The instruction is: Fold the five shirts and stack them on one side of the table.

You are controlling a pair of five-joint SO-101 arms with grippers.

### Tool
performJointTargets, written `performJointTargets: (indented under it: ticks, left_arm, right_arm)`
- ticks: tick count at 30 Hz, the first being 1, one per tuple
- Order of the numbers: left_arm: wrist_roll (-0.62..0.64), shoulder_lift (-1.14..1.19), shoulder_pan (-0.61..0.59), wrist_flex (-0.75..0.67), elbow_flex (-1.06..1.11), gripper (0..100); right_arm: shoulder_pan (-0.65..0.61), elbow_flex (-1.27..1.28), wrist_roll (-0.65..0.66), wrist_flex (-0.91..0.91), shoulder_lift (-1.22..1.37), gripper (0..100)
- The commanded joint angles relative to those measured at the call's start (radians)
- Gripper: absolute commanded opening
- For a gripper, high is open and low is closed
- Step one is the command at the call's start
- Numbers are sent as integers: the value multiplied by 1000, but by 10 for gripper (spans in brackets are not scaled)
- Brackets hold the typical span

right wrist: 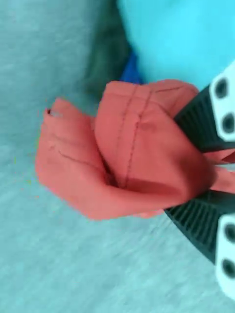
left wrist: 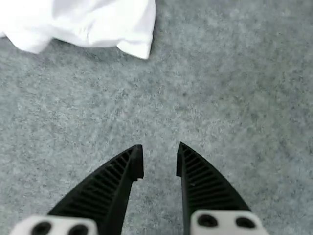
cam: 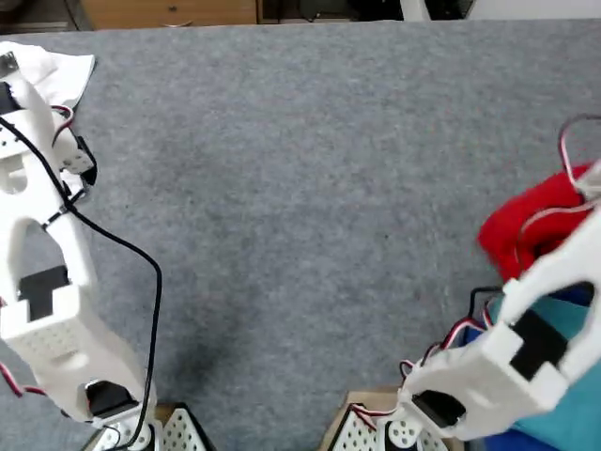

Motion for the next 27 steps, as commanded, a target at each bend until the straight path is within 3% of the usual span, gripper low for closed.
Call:
performJointTargets:
  ticks: [1, 15, 27]
  left_arm:
    - [2, -122, 14, 12, 48, 132]
    - [0, -232, 18, 12, 160, 132]
    - [-3, -232, 26, 12, 160, 132]
  right_arm:
    - [107, 119, 86, 6, -107, 6]
    - [453, 274, 476, 14, -260, 6]
    - [512, 690, 611, -29, -395, 5]
